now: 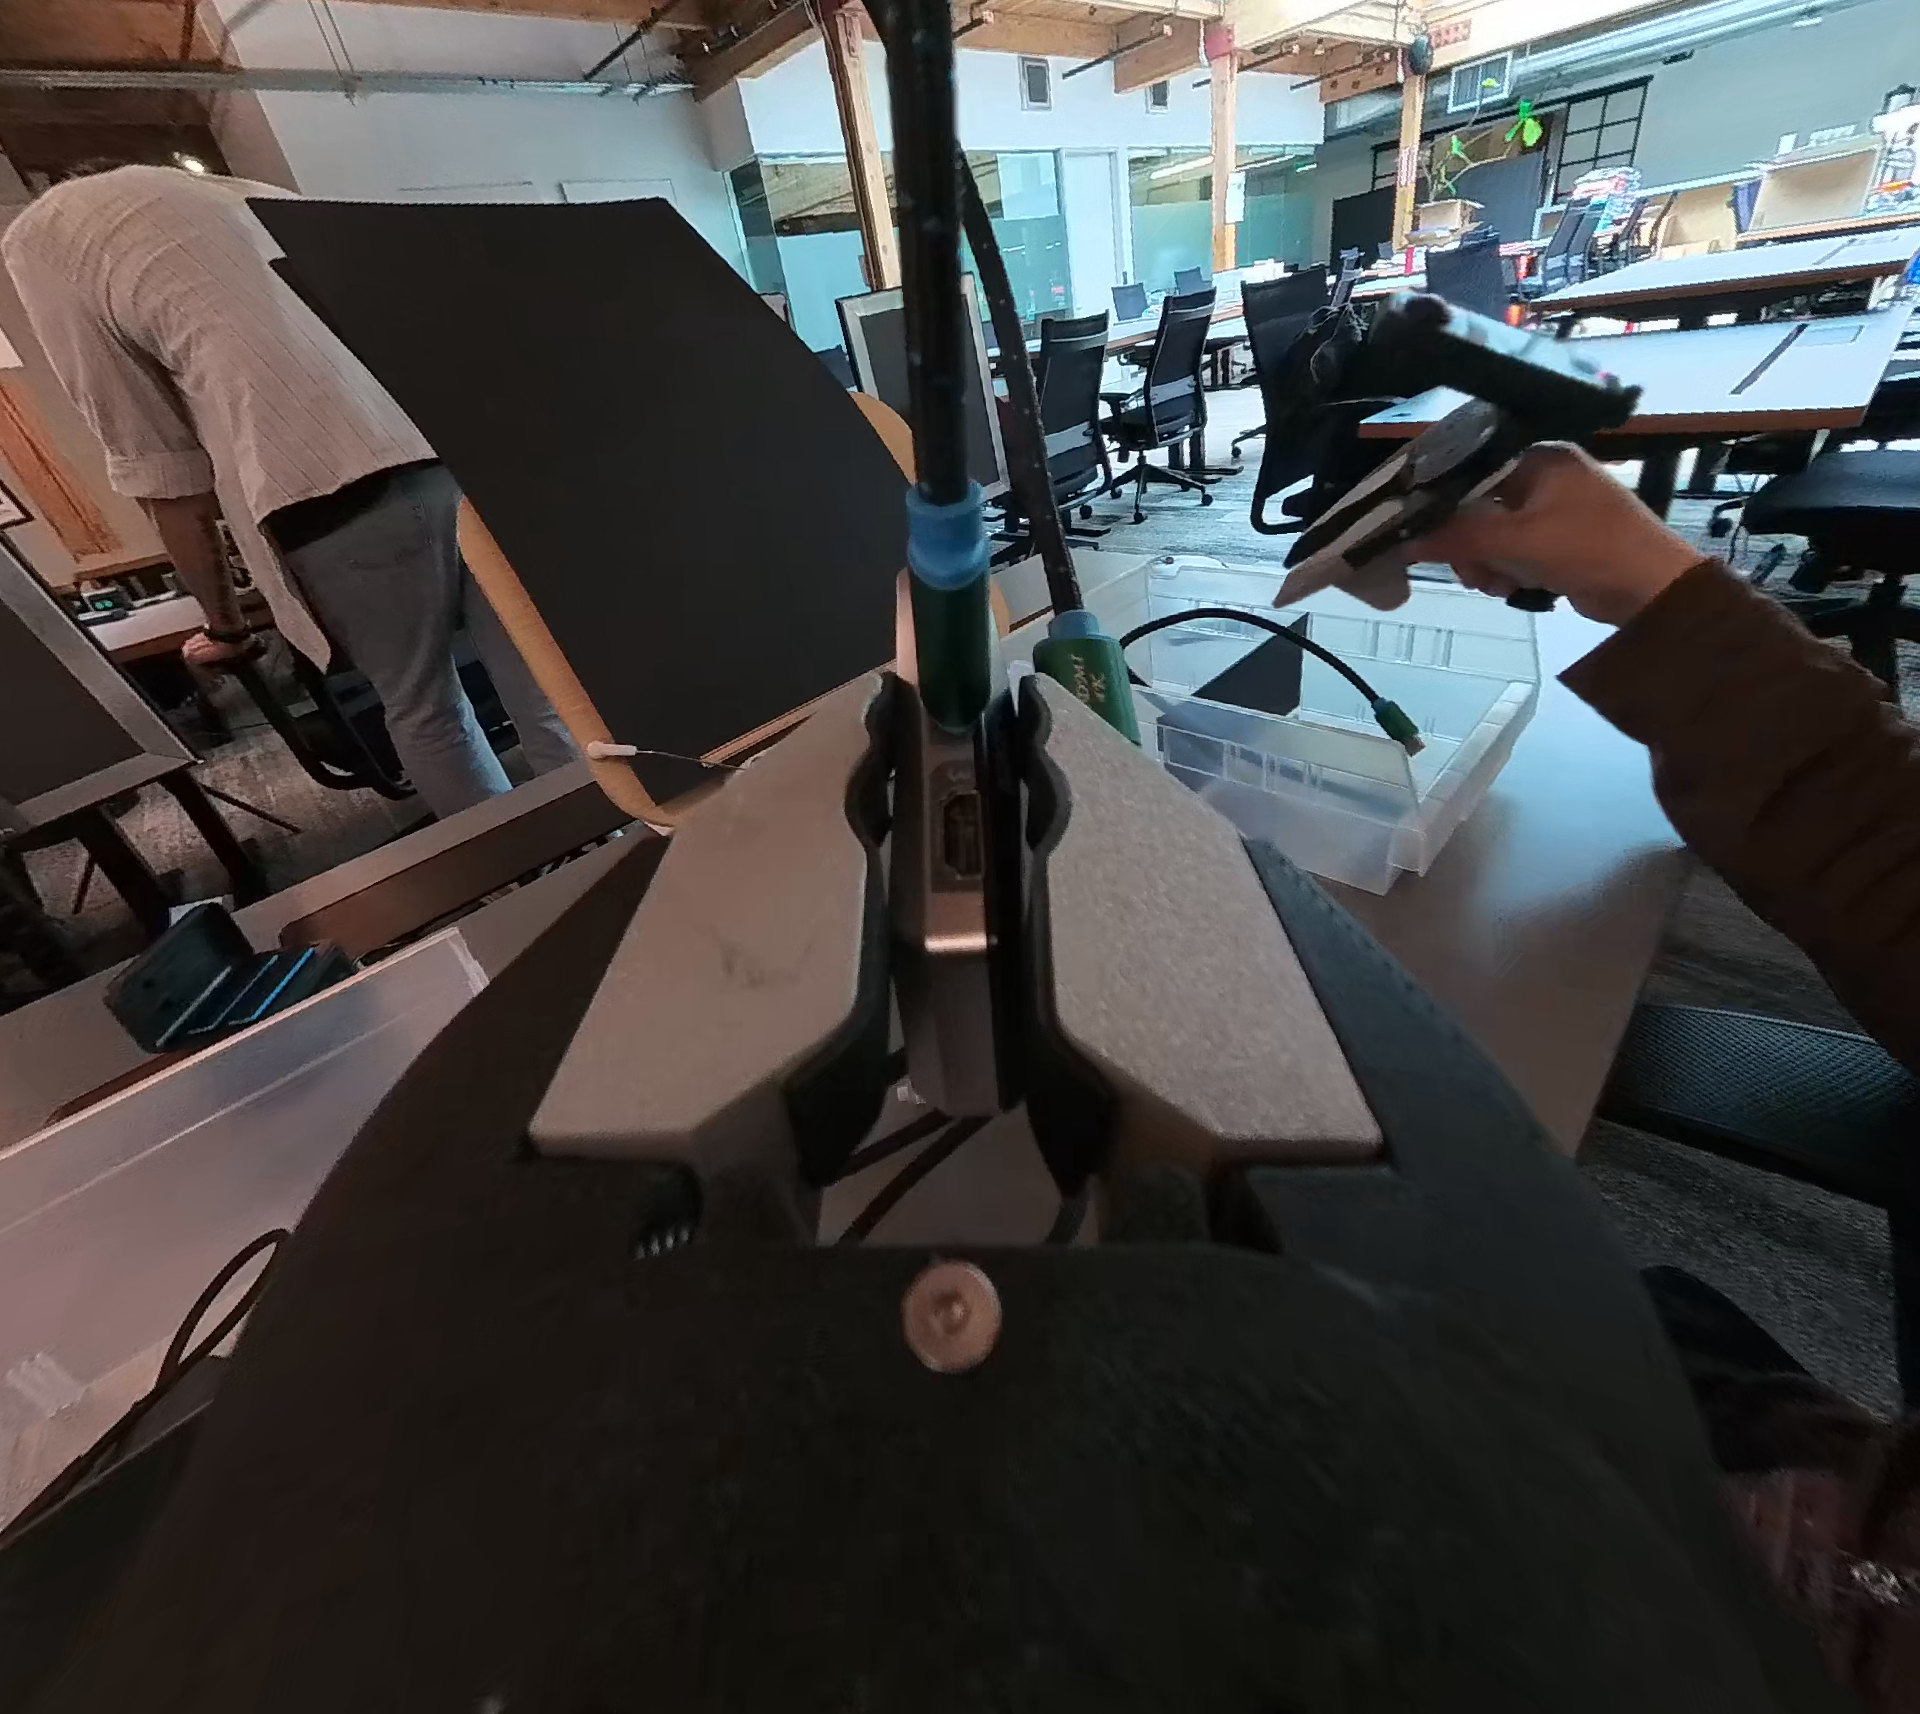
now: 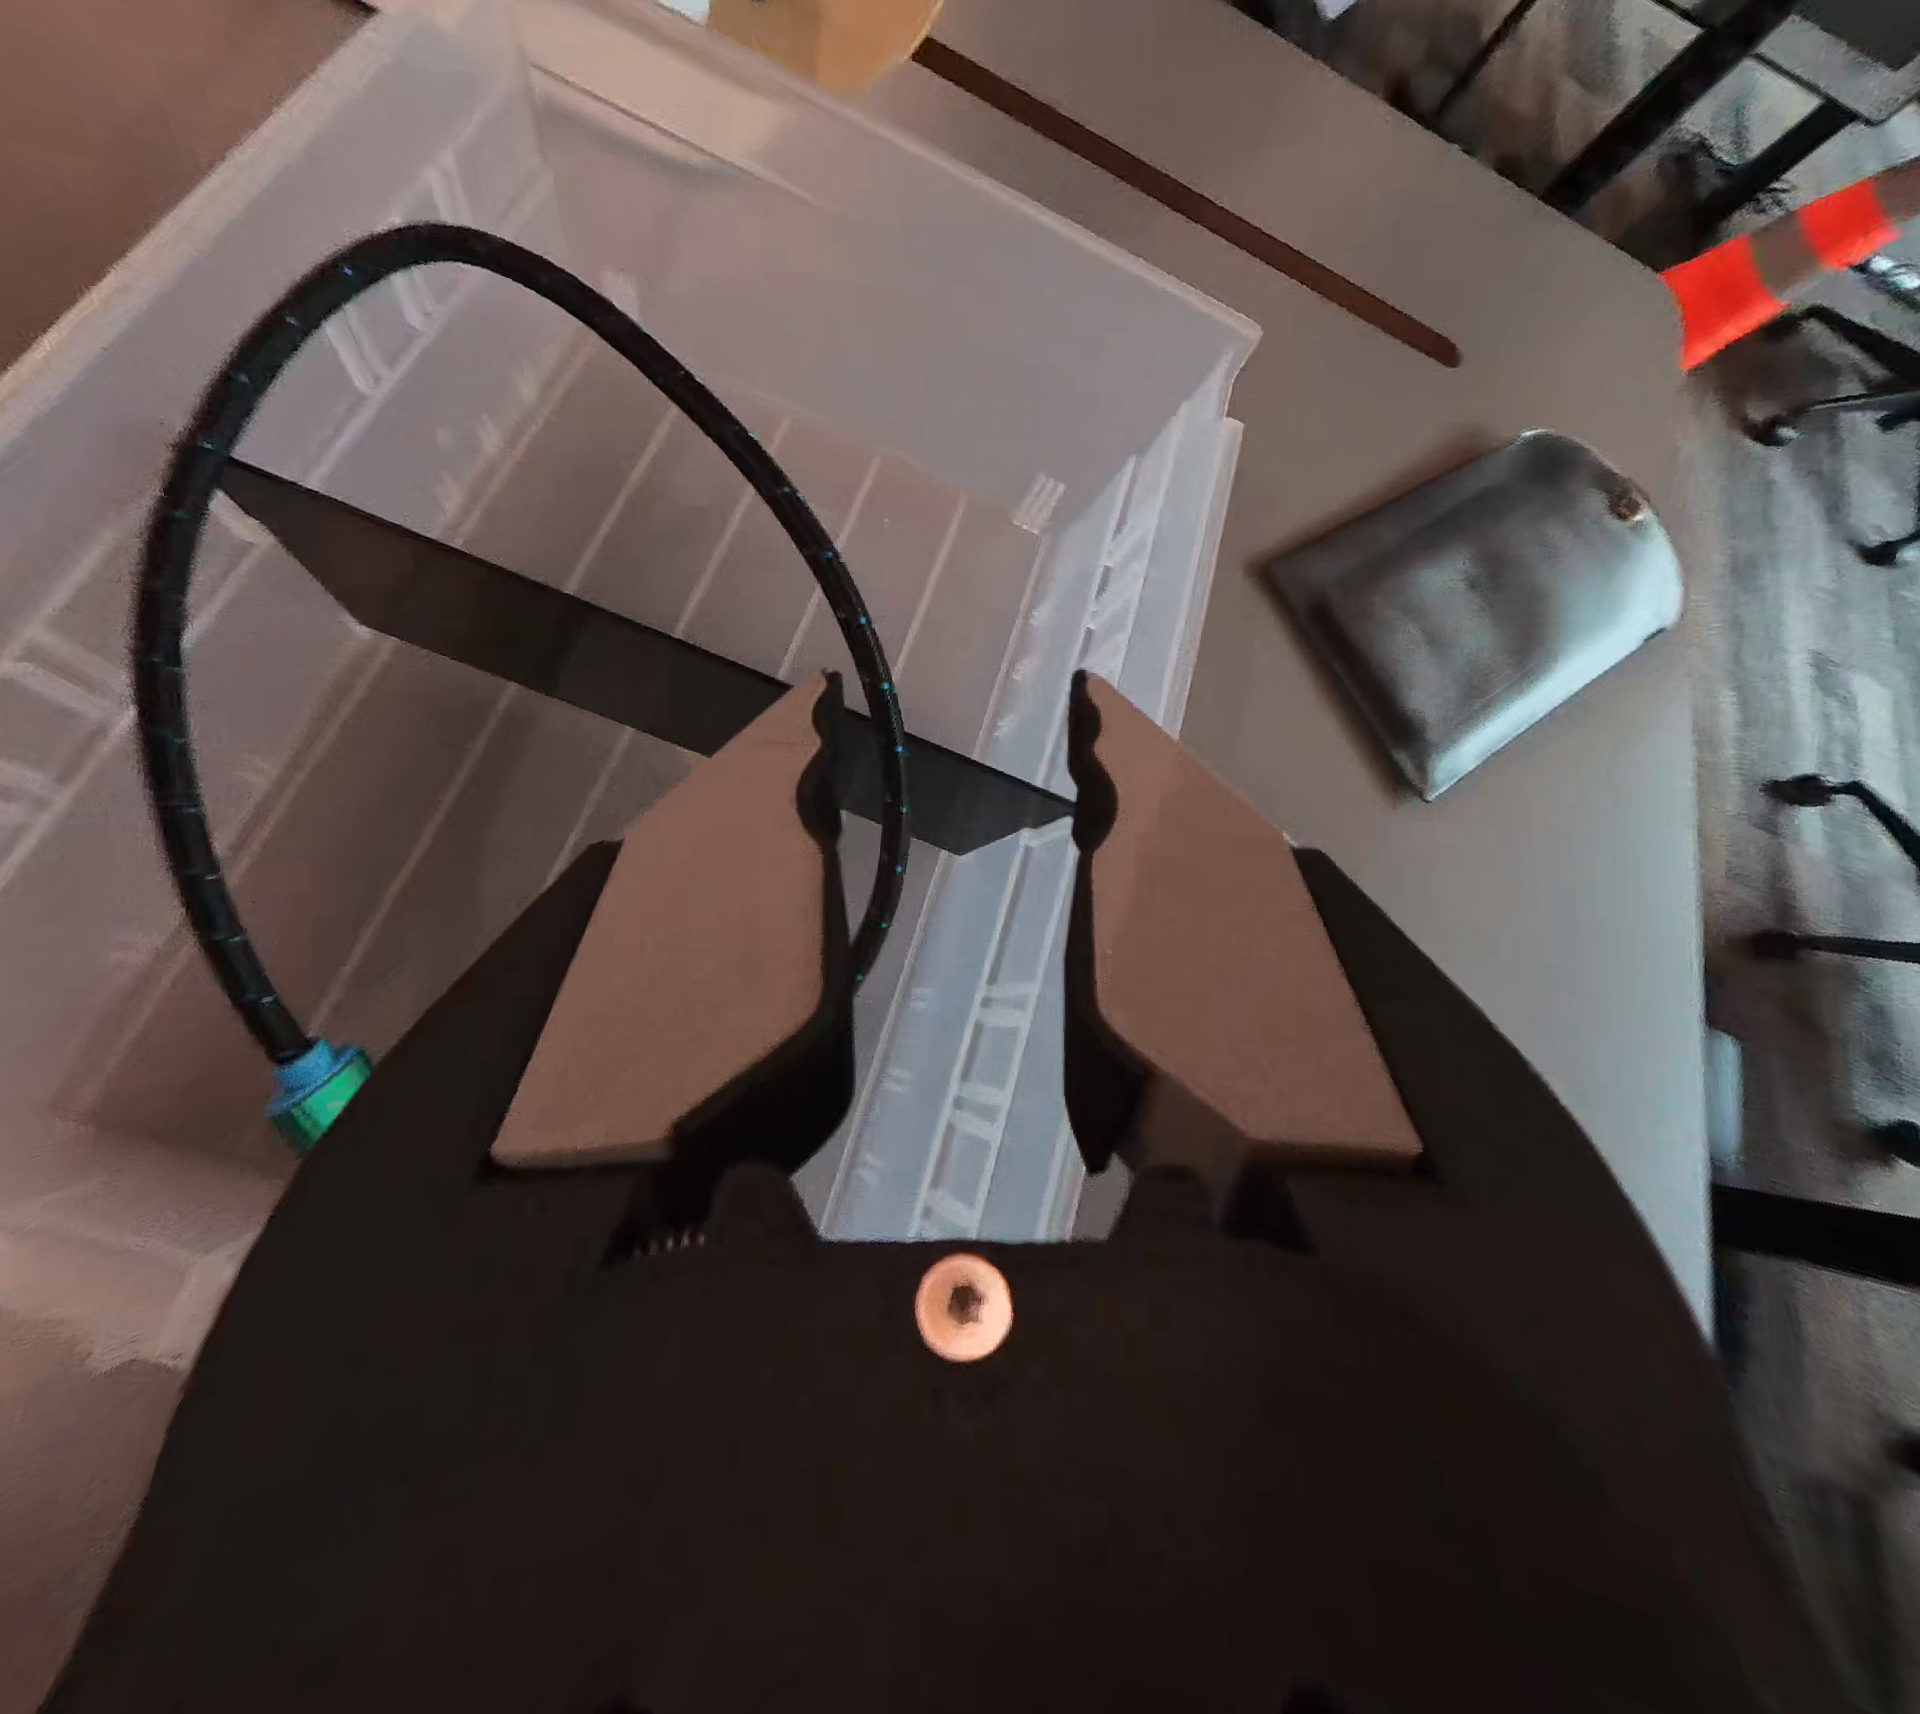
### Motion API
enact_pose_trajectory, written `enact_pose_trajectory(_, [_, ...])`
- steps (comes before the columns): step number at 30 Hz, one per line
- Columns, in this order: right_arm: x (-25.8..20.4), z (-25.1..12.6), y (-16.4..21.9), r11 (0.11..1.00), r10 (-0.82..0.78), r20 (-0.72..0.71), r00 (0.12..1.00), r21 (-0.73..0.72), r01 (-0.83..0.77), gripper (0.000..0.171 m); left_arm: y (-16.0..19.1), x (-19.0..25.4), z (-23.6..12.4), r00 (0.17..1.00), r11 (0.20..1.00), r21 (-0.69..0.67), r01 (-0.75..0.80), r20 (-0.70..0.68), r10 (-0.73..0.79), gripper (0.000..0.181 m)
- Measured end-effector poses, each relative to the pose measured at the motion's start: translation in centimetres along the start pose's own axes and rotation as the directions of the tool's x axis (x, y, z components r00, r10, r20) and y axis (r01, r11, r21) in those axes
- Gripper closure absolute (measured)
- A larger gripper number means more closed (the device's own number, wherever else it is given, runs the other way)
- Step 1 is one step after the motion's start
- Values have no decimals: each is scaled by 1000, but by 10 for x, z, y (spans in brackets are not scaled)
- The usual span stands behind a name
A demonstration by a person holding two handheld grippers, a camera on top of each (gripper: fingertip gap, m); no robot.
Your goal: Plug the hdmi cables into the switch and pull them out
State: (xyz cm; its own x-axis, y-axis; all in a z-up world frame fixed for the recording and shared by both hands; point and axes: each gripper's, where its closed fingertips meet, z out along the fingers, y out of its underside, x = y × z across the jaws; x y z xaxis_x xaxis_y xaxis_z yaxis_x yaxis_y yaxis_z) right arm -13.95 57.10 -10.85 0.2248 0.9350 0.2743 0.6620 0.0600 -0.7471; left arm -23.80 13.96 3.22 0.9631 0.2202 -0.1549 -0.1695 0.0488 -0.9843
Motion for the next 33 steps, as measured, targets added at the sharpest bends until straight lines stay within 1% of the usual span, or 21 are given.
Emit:
enact_pose_trajectory(1, [-1, 2, 0, 1000, -24, -17, 1000, -9, 24, 134, 0, 0, 0, 1000, 1000, 0, 0, 0, 0, 162])
enact_pose_trajectory(4, [-10, 6, -7, 997, -77, -30, 997, 5, 77, 133, 0, 0, 0, 1000, 1000, 2, 3, -2, -3, 162])
enact_pose_trajectory(7, [-22, 13, -14, 997, -81, -15, 997, 10, 81, 134, 1, 1, 1, 1000, 1000, -2, 2, -6, -2, 161])
enact_pose_trajectory(9, [-16, 23, -9, 997, -65, -63, 996, -41, 62, 141, 1, 1, 1, 1000, 1000, -3, 1, -7, -1, 162])
enact_pose_trajectory(10, [-13, 29, -3, 995, -59, -76, 995, -80, 52, 141, 1, 2, 1, 1000, 1000, -3, 0, -7, 0, 162])
enact_pose_trajectory(11, [-13, 35, 4, 992, -53, -63, 997, -117, 45, 143, 1, 2, 1, 1000, 1000, -2, -2, -7, 2, 162])
enact_pose_trajectory(12, [-15, 41, 10, 989, -42, -45, 998, -142, 35, 156, 1, 2, 1, 1000, 1000, -2, -3, -7, 3, 162])
enact_pose_trajectory(13, [-16, 43, 13, 988, -29, -30, 999, -153, 24, 164, 0, 2, 0, 1000, 1000, -2, -4, -6, 4, 162])
enact_pose_trajectory(15, [-19, 36, 14, 987, -17, 7, 1000, -162, 18, 166, 0, 1, 0, 1000, 1000, -1, -4, -4, 4, 162])
enact_pose_trajectory(17, [-19, 19, 15, 984, -27, 24, 999, -176, 31, 168, 1, 0, -1, 1000, 1000, 0, -1, -4, 1, 161])
enact_pose_trajectory(19, [-22, -2, 13, 985, -95, 62, 993, -141, 103, 169, 1, 0, -1, 1000, 1000, -2, 1, -3, -1, 161])
enact_pose_trajectory(21, [-43, -19, 18, 962, -240, 172, 955, -93, 258, 167, 1, 0, 0, 1000, 1000, -1, 4, -4, -4, 162])
enact_pose_trajectory(23, [-46, -25, 24, 912, -399, 134, 907, -47, 408, 165, 2, 1, 1, 1000, 1000, -2, 7, -9, -7, 162])
enact_pose_trajectory(24, [-46, -26, 25, 894, -439, 119, 890, -39, 446, 165, 3, 2, 2, 1000, 1000, -5, 8, -11, -9, 162])
enact_pose_trajectory(25, [-48, -26, 26, 892, -441, 124, 889, -46, 449, 166, 4, 3, 3, 1000, 1000, -8, 8, -13, -8, 162])
enact_pose_trajectory(28, [-46, -15, 34, 891, -412, 132, 902, -150, 429, 166, 6, 6, 5, 1000, 1000, -16, 0, -17, 0, 161])
enact_pose_trajectory(29, [-44, -8, 41, 870, -434, 129, 892, -196, 452, 165, 5, 7, 6, 1000, 1000, -16, -2, -18, 2, 162])
enact_pose_trajectory(31, [-48, 8, 61, 806, -478, 174, 861, -304, 508, 163, 5, 8, 6, 1000, 1000, -16, -4, -18, 4, 162])
enact_pose_trajectory(33, [-49, 14, 65, 778, -494, 176, 851, -348, 523, 163, 5, 7, 5, 1000, 1000, -14, -1, -16, 1, 162])
